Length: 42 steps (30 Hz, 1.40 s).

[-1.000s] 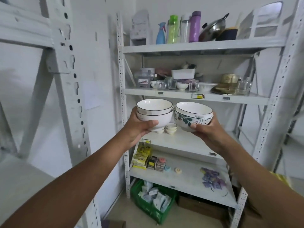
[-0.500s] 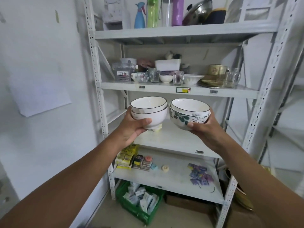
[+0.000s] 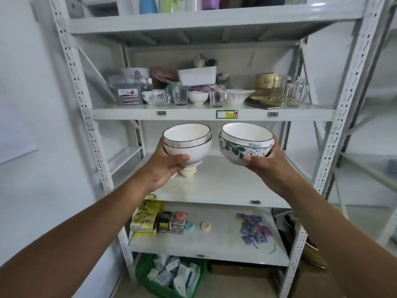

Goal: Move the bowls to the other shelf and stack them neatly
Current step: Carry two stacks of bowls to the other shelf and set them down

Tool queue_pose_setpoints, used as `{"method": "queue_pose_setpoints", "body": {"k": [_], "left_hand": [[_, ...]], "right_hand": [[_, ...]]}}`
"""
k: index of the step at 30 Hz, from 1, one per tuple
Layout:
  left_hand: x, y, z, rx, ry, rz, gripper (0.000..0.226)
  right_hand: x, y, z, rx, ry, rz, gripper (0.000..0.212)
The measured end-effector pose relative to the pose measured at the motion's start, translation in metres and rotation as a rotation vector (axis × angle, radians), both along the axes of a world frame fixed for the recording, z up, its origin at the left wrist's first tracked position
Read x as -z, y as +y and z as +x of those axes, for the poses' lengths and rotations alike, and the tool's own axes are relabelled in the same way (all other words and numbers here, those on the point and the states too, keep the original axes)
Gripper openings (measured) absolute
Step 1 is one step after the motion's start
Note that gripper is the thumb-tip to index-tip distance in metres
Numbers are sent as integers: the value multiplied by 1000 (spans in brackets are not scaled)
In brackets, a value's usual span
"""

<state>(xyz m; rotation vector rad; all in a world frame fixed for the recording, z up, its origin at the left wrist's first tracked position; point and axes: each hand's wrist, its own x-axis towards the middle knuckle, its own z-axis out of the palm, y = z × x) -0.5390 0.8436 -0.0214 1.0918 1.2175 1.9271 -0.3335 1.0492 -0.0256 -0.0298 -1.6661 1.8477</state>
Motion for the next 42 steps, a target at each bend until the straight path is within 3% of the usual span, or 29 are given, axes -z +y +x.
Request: {"method": "queue_pose_setpoints", "body": {"k": [7,10,14,21,30,35,42], "left_hand": [[7,36,-46,31,5,-10,109],[14,56,-63,17,-33,-16,106],[26,91,-89,67,33,7,70],[47,157,-130,37,-2,-29,89],[80,223,-169,10,-37,-76,110],[99,246,-191,-26,-77,-72,81],[128,274,-232,-24,-54,-93,78]], "right_hand": [[21,29,-39,100,-9,-4,97],[30,45,-54,147,-30,2,89],[38,75,-73,181,-88,66,85],[67,158,-122,104,-86,38,100],[95,228,-180,67,-100,-27,102],[113,255,-211,57,-113,-49,99],[141,281,-257,88,-119,-77,102]]}}
